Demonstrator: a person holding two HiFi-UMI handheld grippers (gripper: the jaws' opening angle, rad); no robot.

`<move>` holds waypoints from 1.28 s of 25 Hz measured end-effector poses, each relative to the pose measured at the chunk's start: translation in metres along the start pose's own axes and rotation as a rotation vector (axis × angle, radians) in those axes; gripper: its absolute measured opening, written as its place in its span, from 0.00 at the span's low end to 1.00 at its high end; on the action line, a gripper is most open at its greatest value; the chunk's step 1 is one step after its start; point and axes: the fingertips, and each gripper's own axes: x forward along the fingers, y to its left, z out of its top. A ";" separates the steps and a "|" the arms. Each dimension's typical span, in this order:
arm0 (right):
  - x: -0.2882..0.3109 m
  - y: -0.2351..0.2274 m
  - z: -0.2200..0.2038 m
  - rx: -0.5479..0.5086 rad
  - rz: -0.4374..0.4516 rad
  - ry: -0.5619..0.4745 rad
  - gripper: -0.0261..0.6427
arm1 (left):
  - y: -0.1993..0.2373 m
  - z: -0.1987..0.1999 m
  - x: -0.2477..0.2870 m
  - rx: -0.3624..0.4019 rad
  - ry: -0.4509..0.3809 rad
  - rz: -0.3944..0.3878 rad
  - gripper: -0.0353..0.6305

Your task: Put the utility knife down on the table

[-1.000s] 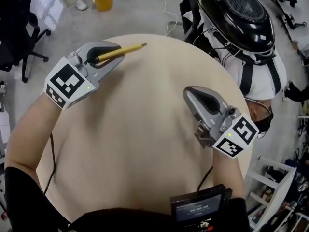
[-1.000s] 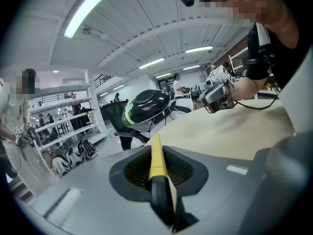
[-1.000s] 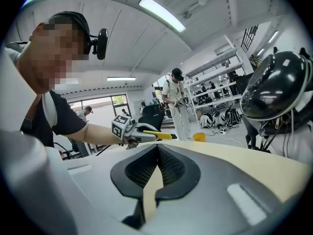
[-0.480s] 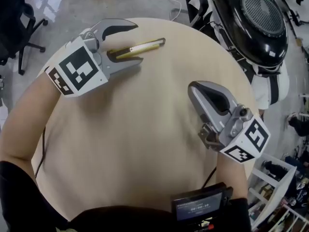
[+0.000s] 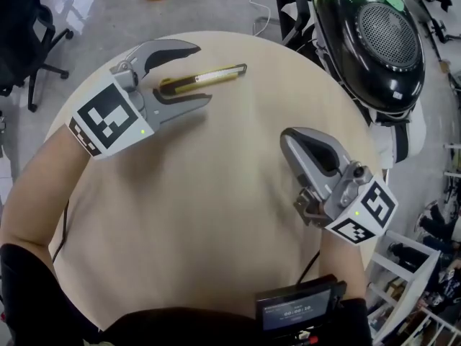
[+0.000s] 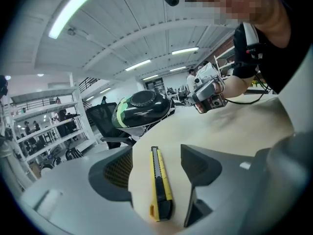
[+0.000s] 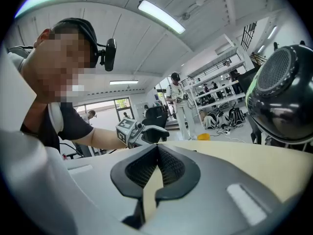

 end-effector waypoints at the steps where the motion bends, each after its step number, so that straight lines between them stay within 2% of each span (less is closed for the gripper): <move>1: 0.000 -0.001 0.000 0.007 -0.003 -0.003 0.06 | 0.002 -0.001 -0.005 -0.018 -0.006 0.012 0.51; 8: -0.015 0.005 0.013 0.027 -0.043 -0.010 0.06 | 0.016 0.007 -0.039 -0.129 -0.040 0.093 0.48; 9: -0.019 0.008 0.016 0.032 -0.047 -0.008 0.06 | 0.016 0.011 -0.046 -0.145 -0.044 0.108 0.44; 10: -0.023 0.013 0.019 0.037 -0.050 -0.007 0.06 | 0.017 0.015 -0.055 -0.171 -0.046 0.127 0.31; 11: -0.028 0.019 0.023 0.043 -0.053 -0.006 0.06 | 0.017 0.018 -0.065 -0.211 -0.039 0.151 0.06; 12: -0.034 0.027 0.027 0.047 -0.055 -0.007 0.06 | 0.015 0.021 -0.076 -0.259 -0.027 0.170 0.05; 15: -0.053 0.049 0.042 0.049 -0.071 -0.009 0.06 | -0.001 0.042 -0.112 -0.373 -0.039 0.200 0.05; 22: -0.097 0.105 0.080 0.050 -0.122 -0.007 0.06 | -0.061 0.106 -0.214 -0.606 -0.161 0.284 0.05; 28: -0.140 0.172 0.118 0.037 -0.169 -0.037 0.06 | -0.109 0.177 -0.300 -0.629 -0.218 0.318 0.05; 32: -0.166 0.225 0.140 0.003 -0.187 -0.064 0.06 | -0.136 0.223 -0.363 -0.599 -0.274 0.345 0.05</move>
